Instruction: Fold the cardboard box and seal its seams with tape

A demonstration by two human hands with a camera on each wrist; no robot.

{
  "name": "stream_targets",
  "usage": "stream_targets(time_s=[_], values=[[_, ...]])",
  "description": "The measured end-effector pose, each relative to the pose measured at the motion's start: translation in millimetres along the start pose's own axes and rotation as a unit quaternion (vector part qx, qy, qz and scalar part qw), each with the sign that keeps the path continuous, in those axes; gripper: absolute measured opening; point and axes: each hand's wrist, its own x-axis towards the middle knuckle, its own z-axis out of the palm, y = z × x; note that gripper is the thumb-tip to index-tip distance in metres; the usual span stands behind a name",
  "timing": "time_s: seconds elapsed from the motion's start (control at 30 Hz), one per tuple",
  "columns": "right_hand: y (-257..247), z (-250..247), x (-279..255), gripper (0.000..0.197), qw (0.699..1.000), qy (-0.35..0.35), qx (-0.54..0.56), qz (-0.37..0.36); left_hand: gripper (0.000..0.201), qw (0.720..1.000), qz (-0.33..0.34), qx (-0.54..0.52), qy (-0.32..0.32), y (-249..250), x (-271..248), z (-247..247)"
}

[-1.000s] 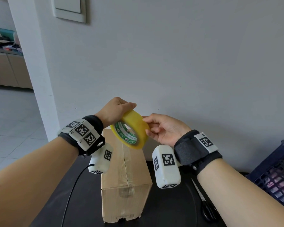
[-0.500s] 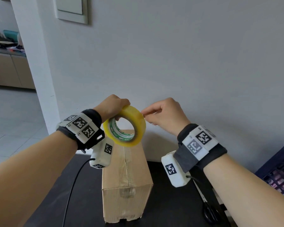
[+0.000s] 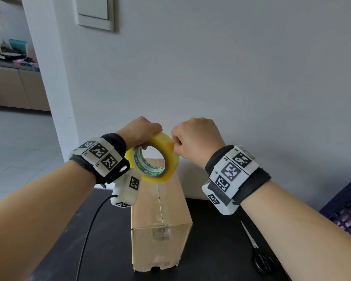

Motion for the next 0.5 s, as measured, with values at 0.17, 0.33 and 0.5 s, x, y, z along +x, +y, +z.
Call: stream_targets(time_s=[0.17, 0.33, 0.5], values=[[4, 4, -6, 0.011, 0.997, 0.008, 0.067, -0.024, 0.032, 0.999, -0.013, -0.041, -0.010, -6, 0, -4], [11, 13, -18, 0.009, 0.967, 0.059, 0.248, 0.024, 0.027, 0.990, -0.014, -0.122, -0.062, -14, -2, -5], [24, 17, -20, 0.033, 0.842, 0.090, 0.514, 0.137, 0.019, 0.978, -0.011, -0.183, -0.103, -20, -1, -11]])
